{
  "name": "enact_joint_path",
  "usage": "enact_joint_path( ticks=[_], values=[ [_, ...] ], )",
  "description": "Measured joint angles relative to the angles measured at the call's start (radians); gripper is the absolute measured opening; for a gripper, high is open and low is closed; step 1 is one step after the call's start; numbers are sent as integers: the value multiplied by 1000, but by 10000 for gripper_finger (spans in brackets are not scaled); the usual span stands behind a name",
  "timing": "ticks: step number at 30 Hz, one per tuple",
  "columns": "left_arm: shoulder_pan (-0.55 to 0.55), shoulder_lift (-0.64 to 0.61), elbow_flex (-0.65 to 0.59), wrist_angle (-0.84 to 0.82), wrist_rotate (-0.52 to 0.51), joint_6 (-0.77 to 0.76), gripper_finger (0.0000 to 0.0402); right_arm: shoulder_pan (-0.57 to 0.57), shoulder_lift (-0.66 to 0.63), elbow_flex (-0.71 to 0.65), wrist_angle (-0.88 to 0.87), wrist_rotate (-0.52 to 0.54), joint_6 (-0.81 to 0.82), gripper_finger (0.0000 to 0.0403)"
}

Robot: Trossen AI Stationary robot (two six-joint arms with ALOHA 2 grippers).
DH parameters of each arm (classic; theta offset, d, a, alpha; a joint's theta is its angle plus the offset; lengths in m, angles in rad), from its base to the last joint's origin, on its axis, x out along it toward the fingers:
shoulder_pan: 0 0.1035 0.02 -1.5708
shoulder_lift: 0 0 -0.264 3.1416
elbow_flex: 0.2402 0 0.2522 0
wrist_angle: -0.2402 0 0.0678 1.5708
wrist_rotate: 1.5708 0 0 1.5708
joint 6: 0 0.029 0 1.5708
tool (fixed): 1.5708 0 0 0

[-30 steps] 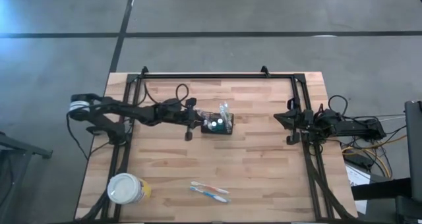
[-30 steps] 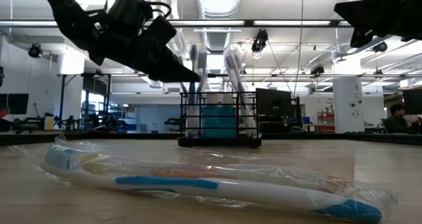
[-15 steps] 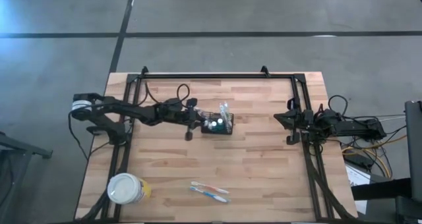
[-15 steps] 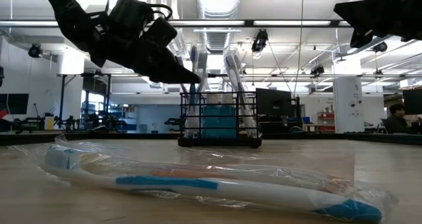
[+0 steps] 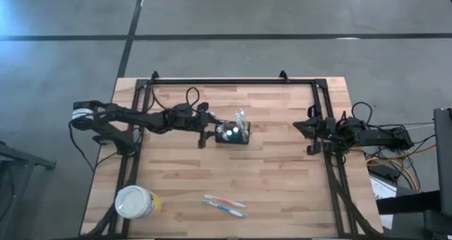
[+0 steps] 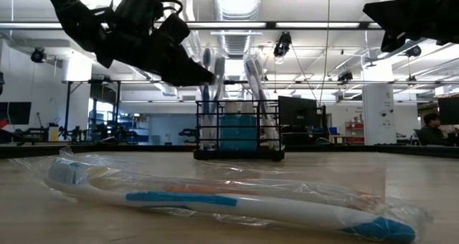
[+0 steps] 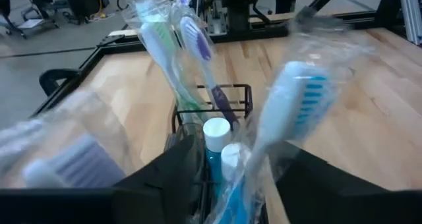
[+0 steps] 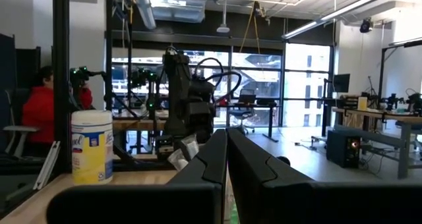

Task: Pick & Place toothbrushing station
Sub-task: Put the top blue toothbrush into the black organizer, then put the orange toothbrush into the black organizer

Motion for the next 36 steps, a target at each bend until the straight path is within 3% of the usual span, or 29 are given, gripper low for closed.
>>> enact_joint_path(
  ticks=[6, 12, 29, 32, 36],
  values=[
    [0, -38, 0, -14, -14, -60, 233, 0, 0, 0, 2, 0, 0, 8],
    [0, -140, 3, -93, -13, -76, 241, 0, 0, 0, 3, 0, 15, 8],
    [-2, -596, 3, -421, 46, -79, 239, 0, 0, 0, 5, 0, 19, 8],
    [-2, -691, 2, -493, 114, -34, 218, 0, 0, 0, 3, 0, 19, 8],
    [0, -816, -16, -594, 85, -1, 139, 0, 0, 0, 2, 0, 19, 8]
  ],
)
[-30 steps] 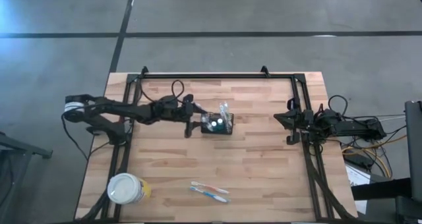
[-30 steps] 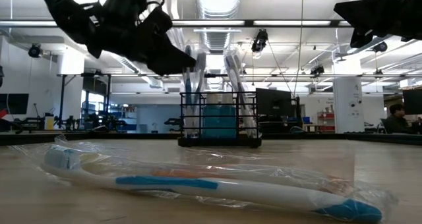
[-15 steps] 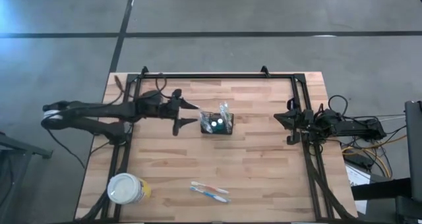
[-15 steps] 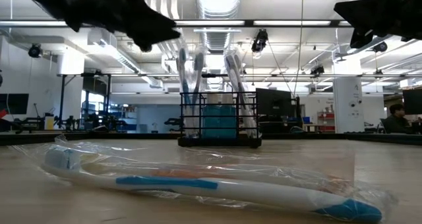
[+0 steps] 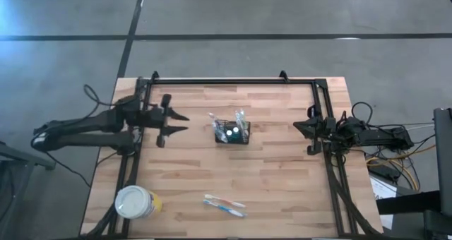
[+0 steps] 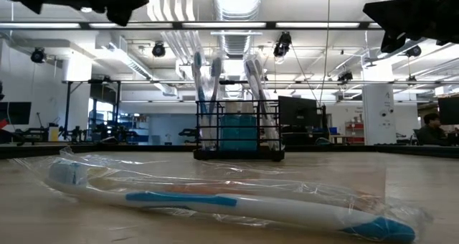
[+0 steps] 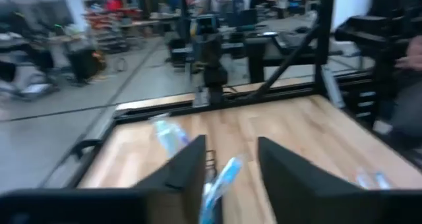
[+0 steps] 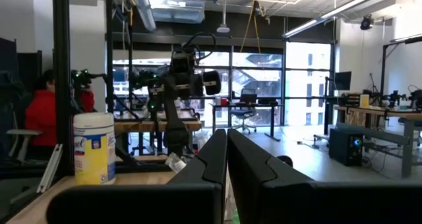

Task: Pick & Place toothbrushing station
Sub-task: Put the orange toothbrush into the black organizer

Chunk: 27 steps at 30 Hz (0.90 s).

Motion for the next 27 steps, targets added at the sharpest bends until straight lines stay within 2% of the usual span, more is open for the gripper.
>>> enact_joint_path(
  ticks=[4, 6, 20, 27],
  values=[
    [1, -117, -80, -6, -84, 13, 35, 0, 0, 0, -1, 0, 0, 8],
    [1, -161, -129, -8, -107, 2, 11, 0, 0, 0, -2, 0, 0, 8],
    [8, -383, -335, 31, -114, 10, 3, 0, 3, 0, -12, 0, -19, 8],
    [10, -431, -417, 46, -138, -40, 2, 1, 45, 0, -3, -7, 22, 8]
  ],
)
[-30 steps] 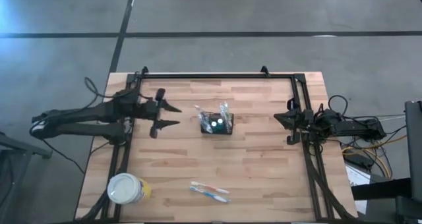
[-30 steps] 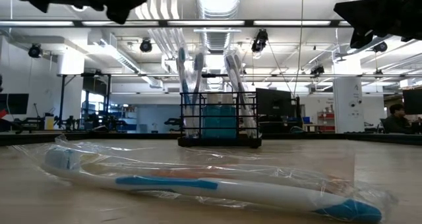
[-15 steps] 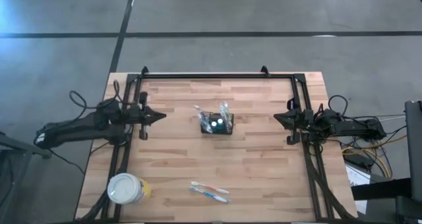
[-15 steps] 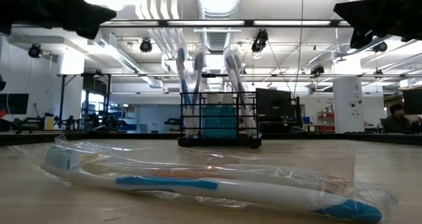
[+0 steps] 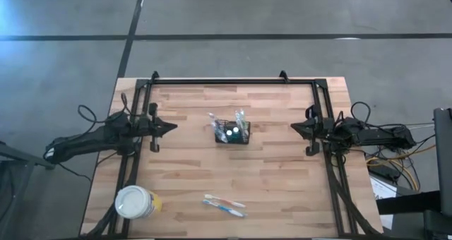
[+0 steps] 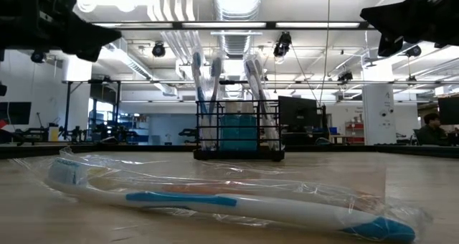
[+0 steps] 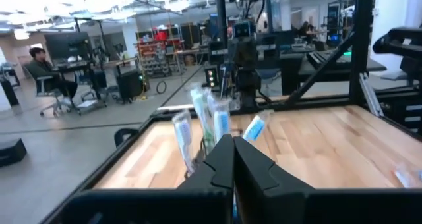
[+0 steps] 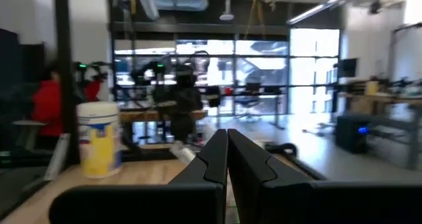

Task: Pick & Place toothbrushing station
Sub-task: Put the orange toothbrush into the black organizer

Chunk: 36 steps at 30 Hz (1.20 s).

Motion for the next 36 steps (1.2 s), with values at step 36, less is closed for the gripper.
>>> enact_joint_path(
  ticks=[36],
  values=[
    [2, -13, -16, -12, -159, -100, 7, 311, 1442, 979, -450, -1, 284, 8]
  ],
)
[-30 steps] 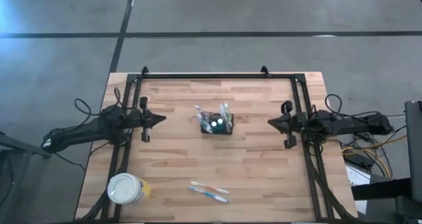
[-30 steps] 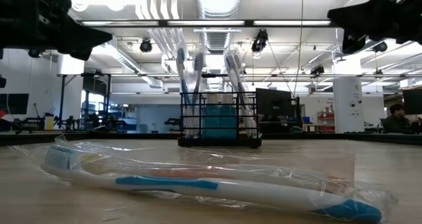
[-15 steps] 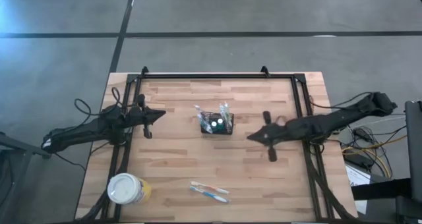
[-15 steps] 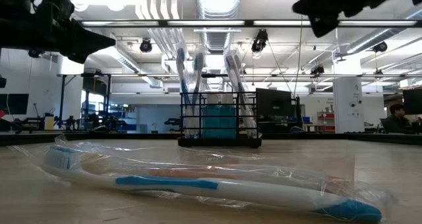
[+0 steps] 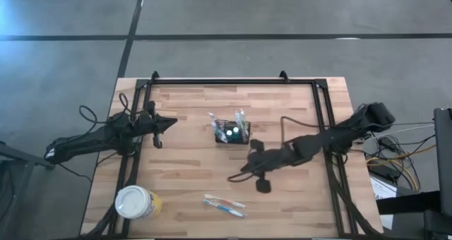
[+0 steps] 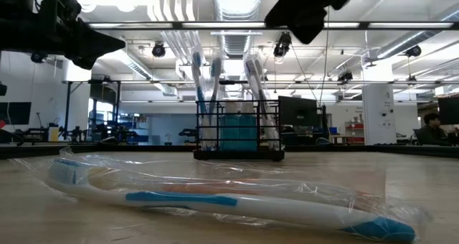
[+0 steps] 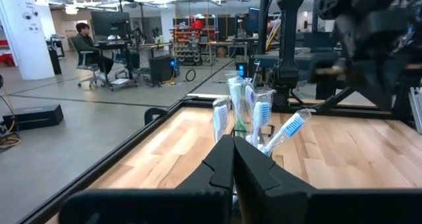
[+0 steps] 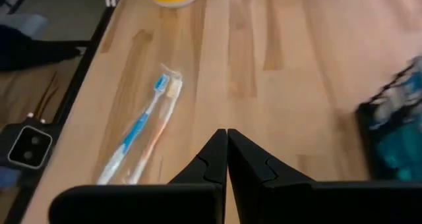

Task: Pick & Place toothbrushing station
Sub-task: Put the orange toothbrush into the black organizer

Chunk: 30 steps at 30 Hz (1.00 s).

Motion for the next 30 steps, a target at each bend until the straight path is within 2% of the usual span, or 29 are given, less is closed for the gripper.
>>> enact_joint_path(
  ticks=[6, 9, 14, 19, 23, 30],
  values=[
    [0, 0, 0, -2, 1, -21, 7, 6, 179, 133, -42, -31, 94, 9],
    [0, 0, 0, -5, 1, -32, 7, 15, 259, 203, -75, -70, 121, 22],
    [0, 0, 0, -28, 8, -53, 7, 41, 382, 301, -86, -106, 169, 74],
    [0, 1, 0, -50, 18, -59, 7, 69, 494, 427, -253, -122, 210, 139],
    [0, 1, 0, -49, 20, -59, 7, 84, 573, 494, -313, -218, 219, 183],
    [0, 3, 0, -46, 40, -73, 7, 95, 649, 547, -309, -238, 232, 216]
  ],
)
